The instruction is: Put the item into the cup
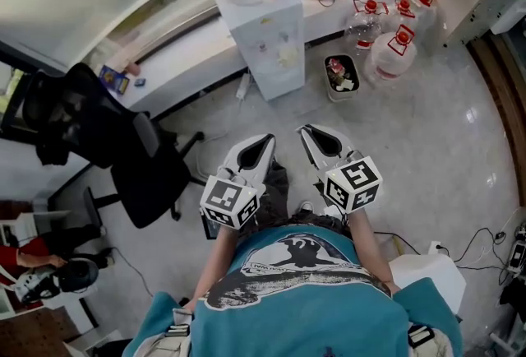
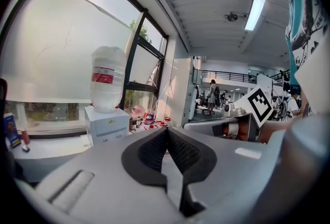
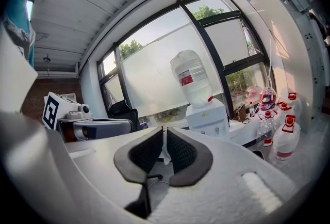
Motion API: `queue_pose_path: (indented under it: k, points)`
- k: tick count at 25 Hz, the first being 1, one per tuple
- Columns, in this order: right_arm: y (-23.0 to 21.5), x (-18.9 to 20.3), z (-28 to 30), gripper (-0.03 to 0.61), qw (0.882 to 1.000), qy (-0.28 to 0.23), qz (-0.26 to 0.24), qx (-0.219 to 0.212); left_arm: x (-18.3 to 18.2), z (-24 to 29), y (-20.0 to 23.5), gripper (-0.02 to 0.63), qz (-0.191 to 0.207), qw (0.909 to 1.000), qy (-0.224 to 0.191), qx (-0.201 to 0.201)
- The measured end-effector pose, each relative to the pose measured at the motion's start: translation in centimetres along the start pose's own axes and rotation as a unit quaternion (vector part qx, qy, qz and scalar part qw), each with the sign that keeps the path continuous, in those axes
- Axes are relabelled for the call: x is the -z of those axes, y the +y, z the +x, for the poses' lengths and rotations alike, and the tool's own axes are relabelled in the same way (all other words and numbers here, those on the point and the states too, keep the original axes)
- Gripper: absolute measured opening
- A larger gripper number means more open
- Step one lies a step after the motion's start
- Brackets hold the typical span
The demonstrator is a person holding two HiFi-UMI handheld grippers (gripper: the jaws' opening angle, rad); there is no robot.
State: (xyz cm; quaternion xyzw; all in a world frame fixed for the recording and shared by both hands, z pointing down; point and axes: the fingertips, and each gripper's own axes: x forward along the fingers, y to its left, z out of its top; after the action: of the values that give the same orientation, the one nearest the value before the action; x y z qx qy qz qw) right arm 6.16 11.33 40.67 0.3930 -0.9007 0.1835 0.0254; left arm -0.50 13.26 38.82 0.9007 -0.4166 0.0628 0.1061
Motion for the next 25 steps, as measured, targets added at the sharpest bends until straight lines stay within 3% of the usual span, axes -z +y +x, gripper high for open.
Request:
queue_pose_path:
  k: [25]
  points:
    - [-5.0,-5.5,22.3,0.026,0.998,0.036,0.007,0.058,-4.7,7.5,22.7,0.012,-0.013,0.9990,0.007,0.043]
